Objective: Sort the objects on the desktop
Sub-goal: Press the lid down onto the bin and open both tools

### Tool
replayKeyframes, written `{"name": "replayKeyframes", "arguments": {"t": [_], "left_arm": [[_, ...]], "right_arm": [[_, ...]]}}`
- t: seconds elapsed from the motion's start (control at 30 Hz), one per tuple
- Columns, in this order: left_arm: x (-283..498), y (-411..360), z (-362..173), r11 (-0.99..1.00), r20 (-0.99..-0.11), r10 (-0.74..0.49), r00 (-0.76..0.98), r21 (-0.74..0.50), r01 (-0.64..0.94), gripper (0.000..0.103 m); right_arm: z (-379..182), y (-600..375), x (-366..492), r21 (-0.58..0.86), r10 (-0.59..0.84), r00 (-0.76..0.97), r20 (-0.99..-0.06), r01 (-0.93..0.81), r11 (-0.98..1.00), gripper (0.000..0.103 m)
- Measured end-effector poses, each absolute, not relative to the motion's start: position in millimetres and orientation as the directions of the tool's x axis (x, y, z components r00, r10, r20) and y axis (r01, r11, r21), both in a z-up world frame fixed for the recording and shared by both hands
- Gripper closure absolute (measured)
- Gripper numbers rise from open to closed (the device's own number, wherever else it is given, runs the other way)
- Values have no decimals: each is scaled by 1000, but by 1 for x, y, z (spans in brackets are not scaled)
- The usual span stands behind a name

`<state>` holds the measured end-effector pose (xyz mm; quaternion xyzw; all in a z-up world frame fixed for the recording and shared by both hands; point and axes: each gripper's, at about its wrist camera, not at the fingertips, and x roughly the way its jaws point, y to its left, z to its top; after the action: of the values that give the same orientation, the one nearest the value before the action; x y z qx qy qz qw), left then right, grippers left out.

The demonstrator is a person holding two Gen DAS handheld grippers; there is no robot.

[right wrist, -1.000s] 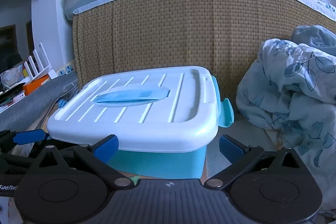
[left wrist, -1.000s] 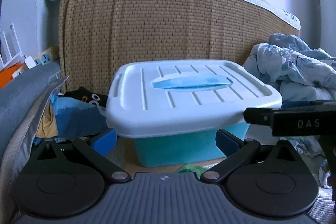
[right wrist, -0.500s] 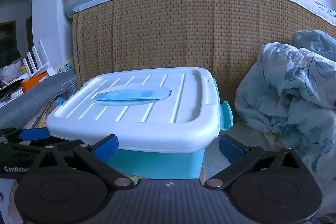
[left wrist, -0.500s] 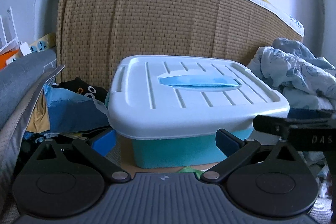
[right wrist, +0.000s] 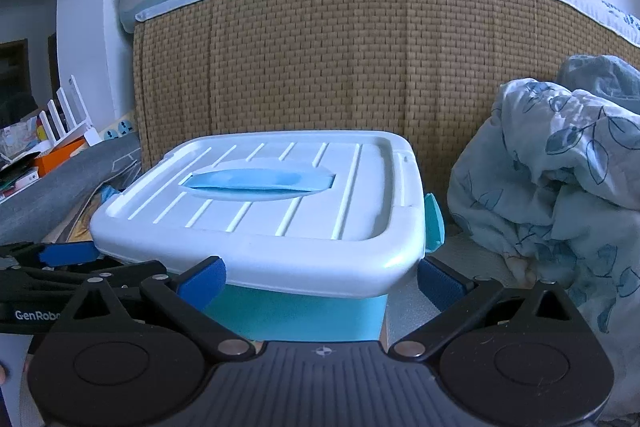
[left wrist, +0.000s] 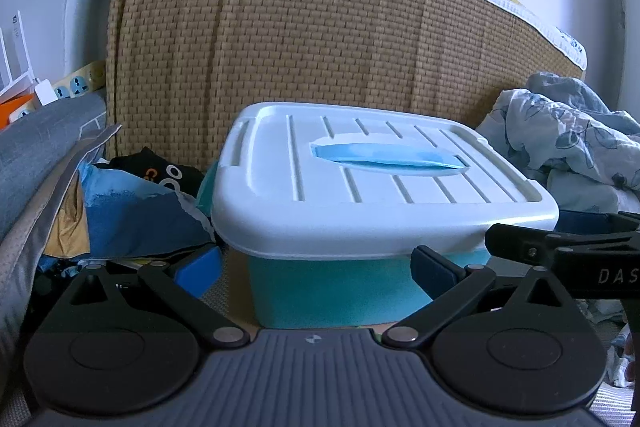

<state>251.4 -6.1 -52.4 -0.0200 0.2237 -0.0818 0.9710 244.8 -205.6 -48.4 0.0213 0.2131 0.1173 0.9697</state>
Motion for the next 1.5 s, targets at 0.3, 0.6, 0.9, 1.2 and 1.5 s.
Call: {"name": "replayKeyframes", "arguments": {"t": [0.3, 0.6, 0.9, 1.2, 1.5], "left_arm": [[260, -10, -52, 989, -436, -149, 888, -65, 134, 0], [268, -11, -53, 990, -440, -142, 887, -72, 123, 0], [275, -11, -53, 991, -449, -133, 883, -54, 122, 0], [271, -14, -58, 991, -452, -130, 882, -31, 130, 0], [245, -9, -62, 991, -452, -125, 883, -17, 132, 0]], "right_arm": [[-49, -205, 249, 97, 235, 886, -401, -214, 972, 0], [-49, -204, 256, 107, 234, 888, -396, -209, 972, 0], [-49, -201, 261, 86, 220, 891, -397, -202, 976, 0], [-50, -200, 261, 83, 216, 889, -405, -199, 976, 0], [-50, -209, 250, 109, 199, 892, -406, -169, 979, 0]]}}
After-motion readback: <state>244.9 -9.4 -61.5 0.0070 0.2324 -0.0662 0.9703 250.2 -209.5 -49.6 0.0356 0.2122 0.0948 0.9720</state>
